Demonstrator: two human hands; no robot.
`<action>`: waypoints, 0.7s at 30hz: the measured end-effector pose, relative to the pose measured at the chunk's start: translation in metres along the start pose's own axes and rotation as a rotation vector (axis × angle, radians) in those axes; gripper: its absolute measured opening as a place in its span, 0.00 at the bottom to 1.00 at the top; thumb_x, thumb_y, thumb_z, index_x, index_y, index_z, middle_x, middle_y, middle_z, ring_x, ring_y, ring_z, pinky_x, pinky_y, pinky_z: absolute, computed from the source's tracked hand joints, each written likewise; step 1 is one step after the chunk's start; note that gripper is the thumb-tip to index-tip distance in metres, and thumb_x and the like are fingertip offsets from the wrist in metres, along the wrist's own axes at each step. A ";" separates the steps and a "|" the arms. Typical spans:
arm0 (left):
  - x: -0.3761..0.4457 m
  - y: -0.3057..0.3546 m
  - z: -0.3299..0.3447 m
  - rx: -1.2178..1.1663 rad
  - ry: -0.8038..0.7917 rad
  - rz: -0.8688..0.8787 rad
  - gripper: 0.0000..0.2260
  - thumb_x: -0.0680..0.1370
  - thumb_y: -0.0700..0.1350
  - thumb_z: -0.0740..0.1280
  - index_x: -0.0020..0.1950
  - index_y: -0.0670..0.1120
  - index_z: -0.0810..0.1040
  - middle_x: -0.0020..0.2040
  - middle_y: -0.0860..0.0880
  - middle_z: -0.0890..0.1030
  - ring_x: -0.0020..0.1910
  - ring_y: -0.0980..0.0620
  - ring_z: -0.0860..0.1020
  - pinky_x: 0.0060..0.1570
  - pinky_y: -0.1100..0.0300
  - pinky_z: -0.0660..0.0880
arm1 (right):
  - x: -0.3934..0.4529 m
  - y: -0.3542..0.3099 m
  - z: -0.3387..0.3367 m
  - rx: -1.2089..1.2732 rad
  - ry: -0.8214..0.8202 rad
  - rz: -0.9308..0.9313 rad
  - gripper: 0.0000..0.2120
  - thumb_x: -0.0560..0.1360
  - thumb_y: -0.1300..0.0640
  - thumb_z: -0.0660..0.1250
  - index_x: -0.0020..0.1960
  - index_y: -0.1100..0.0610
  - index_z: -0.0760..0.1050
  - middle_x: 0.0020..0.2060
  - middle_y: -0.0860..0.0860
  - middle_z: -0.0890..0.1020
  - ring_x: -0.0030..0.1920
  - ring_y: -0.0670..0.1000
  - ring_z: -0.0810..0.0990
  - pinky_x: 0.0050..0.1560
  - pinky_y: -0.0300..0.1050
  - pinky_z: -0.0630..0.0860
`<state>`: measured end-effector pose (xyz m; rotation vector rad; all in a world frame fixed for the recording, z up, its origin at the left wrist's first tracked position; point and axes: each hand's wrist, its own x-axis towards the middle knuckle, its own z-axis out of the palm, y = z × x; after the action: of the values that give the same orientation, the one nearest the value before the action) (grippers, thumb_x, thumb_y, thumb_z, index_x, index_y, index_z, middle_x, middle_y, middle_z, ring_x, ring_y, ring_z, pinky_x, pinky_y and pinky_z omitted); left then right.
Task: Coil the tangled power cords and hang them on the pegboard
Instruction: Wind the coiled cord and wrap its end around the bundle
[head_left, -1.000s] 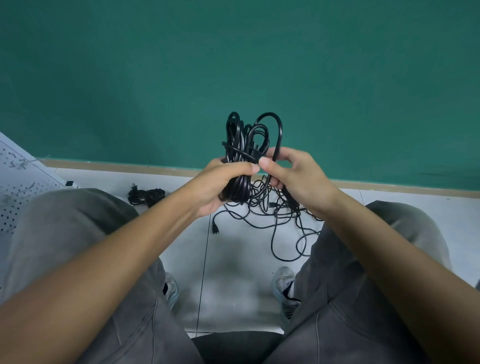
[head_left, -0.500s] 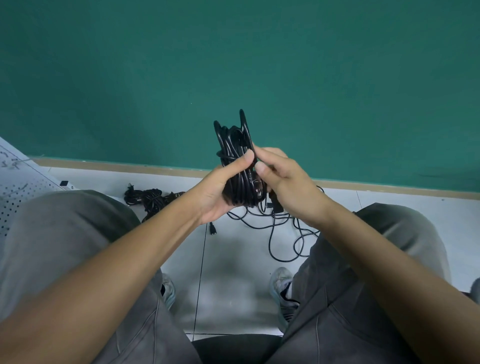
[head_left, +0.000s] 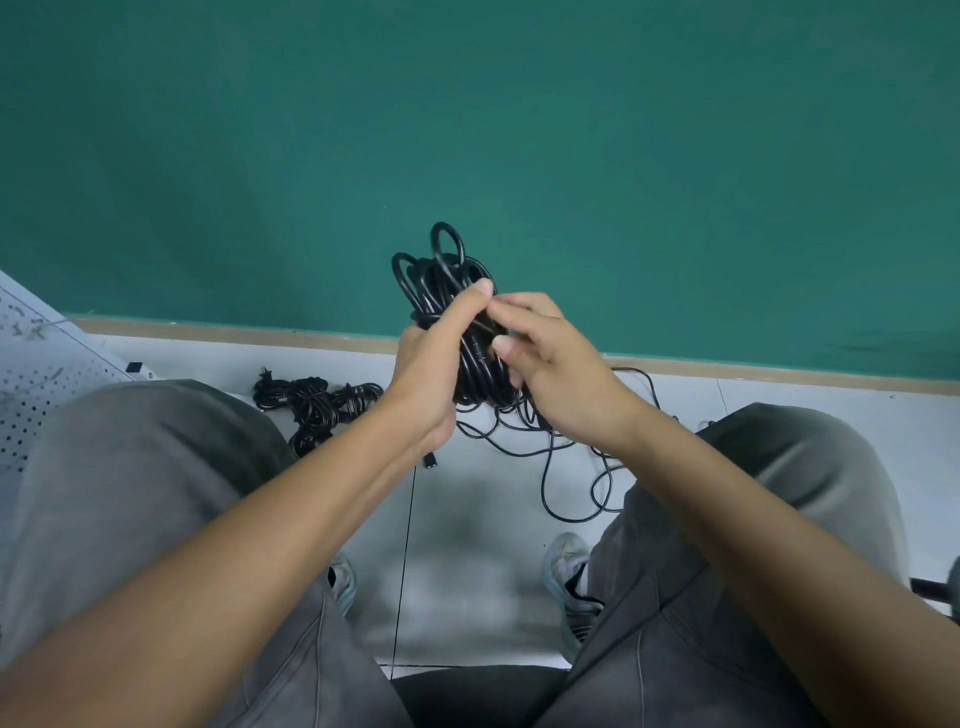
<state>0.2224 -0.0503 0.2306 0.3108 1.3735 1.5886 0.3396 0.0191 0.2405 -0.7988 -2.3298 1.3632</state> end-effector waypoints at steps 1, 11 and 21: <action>0.000 0.001 -0.002 -0.019 -0.004 -0.029 0.21 0.80 0.54 0.70 0.60 0.37 0.82 0.47 0.39 0.84 0.43 0.42 0.84 0.43 0.51 0.81 | 0.001 -0.002 -0.003 -0.005 -0.008 0.005 0.18 0.84 0.68 0.59 0.72 0.59 0.73 0.60 0.49 0.70 0.41 0.32 0.75 0.50 0.30 0.72; 0.000 0.008 -0.006 0.008 -0.181 -0.118 0.12 0.82 0.50 0.64 0.56 0.42 0.80 0.46 0.43 0.82 0.42 0.47 0.82 0.40 0.56 0.81 | -0.008 -0.012 -0.036 -0.279 0.095 -0.038 0.04 0.80 0.60 0.71 0.46 0.54 0.80 0.50 0.45 0.84 0.41 0.39 0.81 0.47 0.32 0.75; -0.001 0.016 -0.009 -0.120 -0.327 -0.247 0.13 0.78 0.52 0.63 0.45 0.43 0.79 0.38 0.45 0.81 0.36 0.48 0.82 0.39 0.57 0.80 | -0.028 -0.004 -0.003 -0.376 0.253 -0.417 0.03 0.78 0.65 0.69 0.48 0.63 0.81 0.54 0.53 0.85 0.55 0.52 0.79 0.61 0.36 0.72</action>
<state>0.2085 -0.0549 0.2422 0.3008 1.0197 1.3411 0.3617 0.0023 0.2451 -0.5010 -2.3962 0.6254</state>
